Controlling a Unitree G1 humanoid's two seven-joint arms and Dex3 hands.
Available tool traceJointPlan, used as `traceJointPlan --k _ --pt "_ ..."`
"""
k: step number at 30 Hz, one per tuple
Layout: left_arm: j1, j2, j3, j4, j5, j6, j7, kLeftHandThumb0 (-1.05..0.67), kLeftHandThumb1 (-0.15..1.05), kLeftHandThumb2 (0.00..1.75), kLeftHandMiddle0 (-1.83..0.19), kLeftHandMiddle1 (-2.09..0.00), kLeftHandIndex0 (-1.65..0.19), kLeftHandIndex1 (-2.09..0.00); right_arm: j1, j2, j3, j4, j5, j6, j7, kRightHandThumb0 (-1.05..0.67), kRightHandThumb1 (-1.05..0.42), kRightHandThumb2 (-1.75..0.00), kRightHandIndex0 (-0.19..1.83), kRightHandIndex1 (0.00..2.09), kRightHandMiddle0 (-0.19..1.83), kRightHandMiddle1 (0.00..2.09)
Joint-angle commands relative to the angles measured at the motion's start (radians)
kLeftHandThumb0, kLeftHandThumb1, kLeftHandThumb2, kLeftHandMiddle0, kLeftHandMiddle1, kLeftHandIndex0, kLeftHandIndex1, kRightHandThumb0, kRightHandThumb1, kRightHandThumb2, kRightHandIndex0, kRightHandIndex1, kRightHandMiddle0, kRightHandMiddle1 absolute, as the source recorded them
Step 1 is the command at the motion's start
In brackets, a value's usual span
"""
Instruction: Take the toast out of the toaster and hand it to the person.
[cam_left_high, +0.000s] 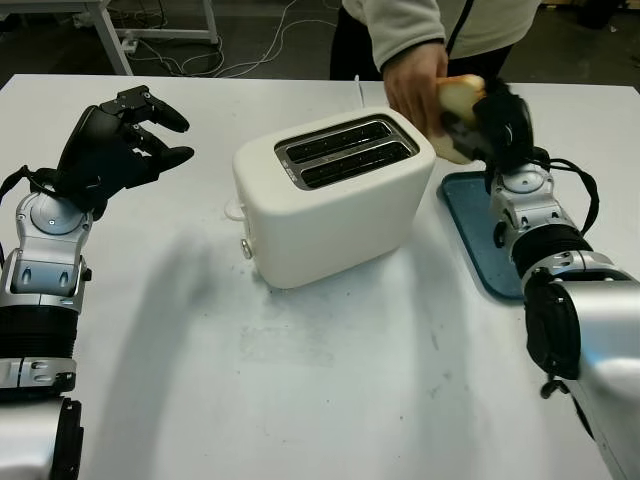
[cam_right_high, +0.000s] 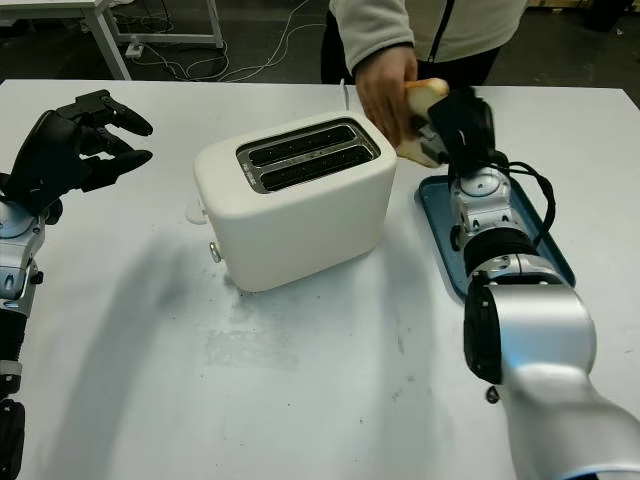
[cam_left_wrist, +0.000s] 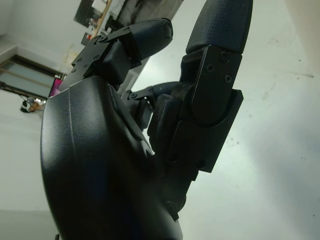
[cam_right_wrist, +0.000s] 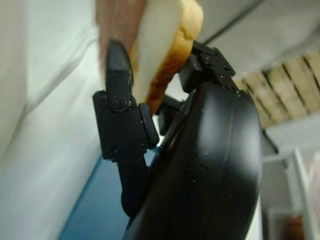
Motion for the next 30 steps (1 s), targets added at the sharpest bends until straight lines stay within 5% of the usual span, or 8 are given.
traceJointPlan --k 1,12,17,23,30 --pt "0.007 -0.001 0.003 -0.004 0.001 -0.008 0.008 -1.05 0.92 0.12 -0.49 -1.31 -0.41 -1.23 0.016 -0.024 0.020 -0.012 -0.015 -0.037 0.024 -0.91 -0.92 -0.16 0.01 0.04 0.02 0.03" --pt "0.016 -0.004 0.009 -0.009 -0.010 -0.003 0.006 -1.05 0.92 0.11 -0.49 -1.33 -0.41 -1.24 0.084 -0.115 0.067 -0.055 -0.044 -0.050 0.023 -0.74 -0.91 -0.02 0.00 0.00 0.00 0.00" --pt "0.029 -0.009 0.009 -0.024 -0.012 0.001 0.009 -1.05 0.92 0.11 -0.48 -1.33 -0.41 -1.25 0.196 -0.109 0.015 -0.185 0.012 -0.063 -0.037 -0.48 -0.90 0.00 0.00 0.00 0.00 0.00" --pt "0.086 -0.039 0.036 -0.092 -0.039 0.014 0.024 -1.05 0.92 0.08 -0.49 -1.30 -0.42 -1.21 0.513 -0.012 -0.066 -0.676 0.132 -0.028 -0.093 -0.36 -0.92 -0.09 0.10 0.04 0.05 0.02" --pt "0.229 -0.106 0.082 -0.244 -0.077 0.047 0.059 -1.05 0.92 0.06 -0.40 -1.36 -0.35 -1.26 0.926 0.153 -0.021 -1.259 0.173 0.131 -0.093 -0.34 -0.92 -0.32 0.10 0.03 0.06 0.02"
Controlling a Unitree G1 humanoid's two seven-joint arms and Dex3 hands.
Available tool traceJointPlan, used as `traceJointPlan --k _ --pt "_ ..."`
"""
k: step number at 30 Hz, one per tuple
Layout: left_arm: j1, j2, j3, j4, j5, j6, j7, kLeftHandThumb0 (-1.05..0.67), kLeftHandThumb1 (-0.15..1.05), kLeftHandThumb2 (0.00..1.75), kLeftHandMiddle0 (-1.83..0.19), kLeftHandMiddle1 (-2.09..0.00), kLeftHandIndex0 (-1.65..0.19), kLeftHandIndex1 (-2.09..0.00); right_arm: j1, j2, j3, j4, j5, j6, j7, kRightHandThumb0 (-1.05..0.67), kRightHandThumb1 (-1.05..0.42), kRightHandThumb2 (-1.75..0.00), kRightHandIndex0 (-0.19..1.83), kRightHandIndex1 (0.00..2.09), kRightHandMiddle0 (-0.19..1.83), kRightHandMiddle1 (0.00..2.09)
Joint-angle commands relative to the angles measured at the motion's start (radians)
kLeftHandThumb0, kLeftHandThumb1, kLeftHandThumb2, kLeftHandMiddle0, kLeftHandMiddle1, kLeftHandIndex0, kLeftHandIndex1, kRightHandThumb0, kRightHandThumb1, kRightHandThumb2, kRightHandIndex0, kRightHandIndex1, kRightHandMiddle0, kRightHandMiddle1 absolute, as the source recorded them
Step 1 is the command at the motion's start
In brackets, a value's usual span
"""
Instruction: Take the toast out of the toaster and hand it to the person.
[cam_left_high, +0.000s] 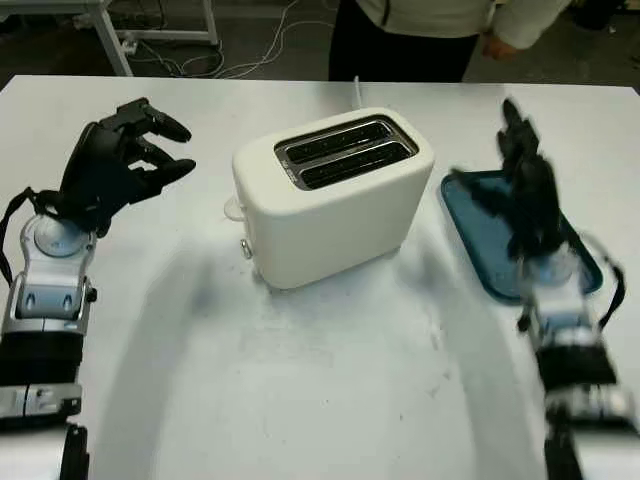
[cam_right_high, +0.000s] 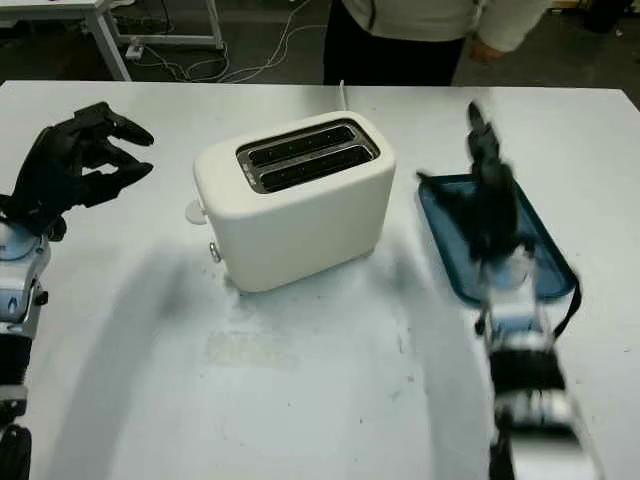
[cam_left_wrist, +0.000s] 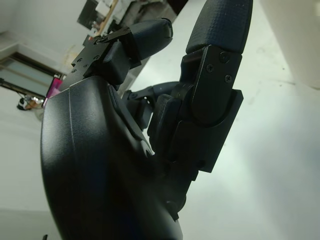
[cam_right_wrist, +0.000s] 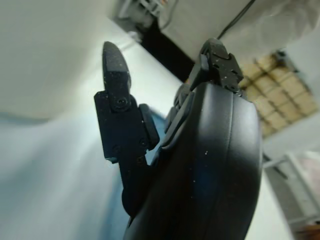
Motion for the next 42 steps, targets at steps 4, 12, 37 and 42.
traceJointPlan --k 4,12,37,42 --pt "0.167 -0.084 0.029 -0.192 -0.042 0.094 0.048 -1.04 0.92 0.07 -0.29 -1.37 -0.23 -1.27 0.215 0.145 0.043 -0.363 0.049 0.141 -0.021 -0.26 -0.92 -0.50 0.07 0.01 0.05 0.01" --pt "0.370 -0.251 0.013 -0.294 -0.033 0.010 0.147 -0.99 0.91 0.04 -0.02 -1.43 -0.02 -1.29 0.339 0.256 0.130 -0.458 -0.018 0.162 -0.070 -0.26 -0.92 -0.68 0.11 0.02 0.09 0.02" --pt "0.356 -0.342 -0.090 -0.180 0.006 -0.005 0.177 -1.05 0.92 0.07 -0.04 -1.48 -0.05 -1.34 0.264 0.284 0.116 -0.360 -0.097 0.328 -0.099 -0.32 -0.92 -0.66 0.21 0.02 0.21 0.02" --pt "0.350 -0.329 -0.086 -0.235 0.002 0.063 0.148 -1.05 0.91 0.02 -0.02 -1.47 -0.06 -1.33 0.226 0.243 0.101 -0.244 -0.110 0.228 -0.104 -0.35 -0.92 -0.63 0.27 0.04 0.27 0.04"
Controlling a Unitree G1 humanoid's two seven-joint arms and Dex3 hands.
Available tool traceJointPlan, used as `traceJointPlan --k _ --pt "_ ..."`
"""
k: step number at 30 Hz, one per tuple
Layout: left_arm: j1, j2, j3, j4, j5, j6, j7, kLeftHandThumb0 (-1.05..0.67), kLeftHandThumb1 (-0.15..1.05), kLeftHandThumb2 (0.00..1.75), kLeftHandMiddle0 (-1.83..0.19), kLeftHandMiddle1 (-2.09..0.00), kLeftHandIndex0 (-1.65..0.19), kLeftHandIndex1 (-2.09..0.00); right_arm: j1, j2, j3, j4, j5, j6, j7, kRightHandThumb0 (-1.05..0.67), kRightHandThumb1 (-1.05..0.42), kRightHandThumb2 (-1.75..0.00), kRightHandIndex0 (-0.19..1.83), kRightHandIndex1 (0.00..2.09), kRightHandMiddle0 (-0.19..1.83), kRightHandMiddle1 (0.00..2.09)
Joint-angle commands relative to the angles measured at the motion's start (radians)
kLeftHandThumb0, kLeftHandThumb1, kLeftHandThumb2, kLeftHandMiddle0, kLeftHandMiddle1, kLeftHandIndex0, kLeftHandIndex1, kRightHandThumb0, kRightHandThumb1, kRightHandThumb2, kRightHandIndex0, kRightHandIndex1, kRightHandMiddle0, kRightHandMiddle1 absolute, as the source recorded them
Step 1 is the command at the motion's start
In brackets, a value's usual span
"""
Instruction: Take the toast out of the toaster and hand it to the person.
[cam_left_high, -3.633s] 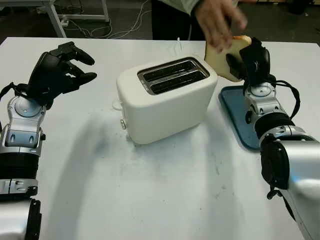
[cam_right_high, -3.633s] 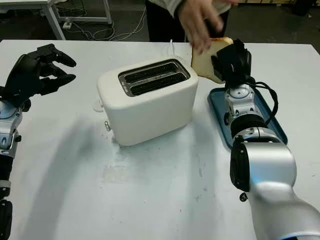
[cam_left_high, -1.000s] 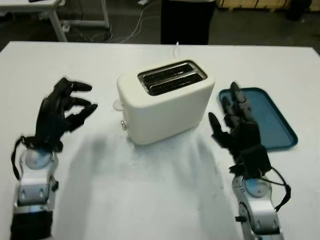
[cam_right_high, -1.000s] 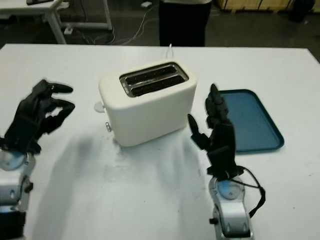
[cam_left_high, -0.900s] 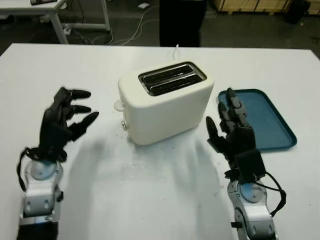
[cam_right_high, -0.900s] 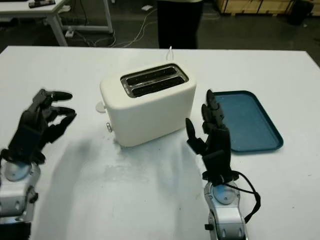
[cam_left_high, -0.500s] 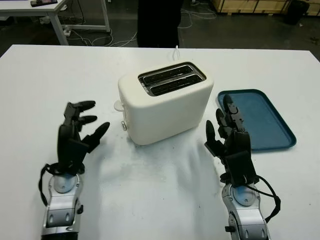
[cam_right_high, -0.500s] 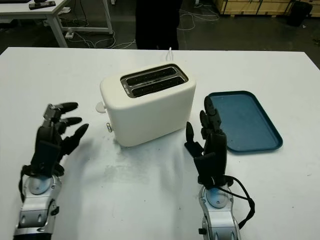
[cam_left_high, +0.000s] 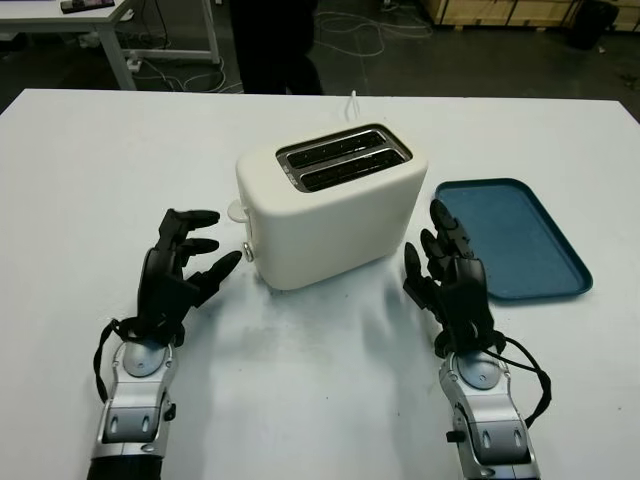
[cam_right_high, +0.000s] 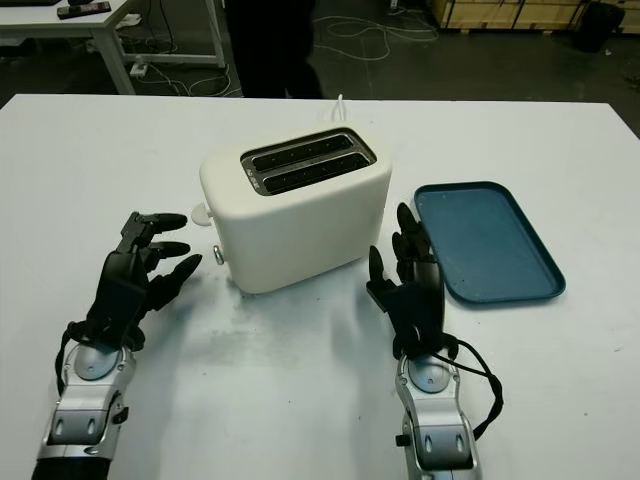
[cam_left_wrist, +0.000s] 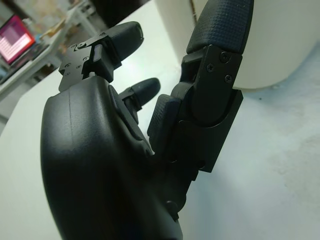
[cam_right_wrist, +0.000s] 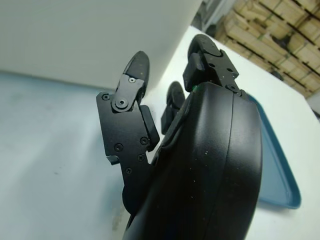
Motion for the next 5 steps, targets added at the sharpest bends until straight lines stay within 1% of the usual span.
traceJointPlan --k 1,5 --pt "-0.009 0.002 0.002 -0.028 -0.020 0.033 -0.007 -1.05 0.91 0.01 -0.01 -1.48 -0.05 -1.33 -0.016 -0.013 -0.008 0.019 -0.005 -0.042 0.002 -0.34 -0.92 -0.63 0.27 0.04 0.27 0.03" --pt "-0.014 0.010 0.004 -0.042 -0.017 0.050 -0.006 -1.05 0.90 0.01 -0.01 -1.49 -0.05 -1.33 -0.021 -0.014 -0.013 0.036 0.000 -0.065 0.001 -0.34 -0.92 -0.62 0.28 0.04 0.28 0.03"
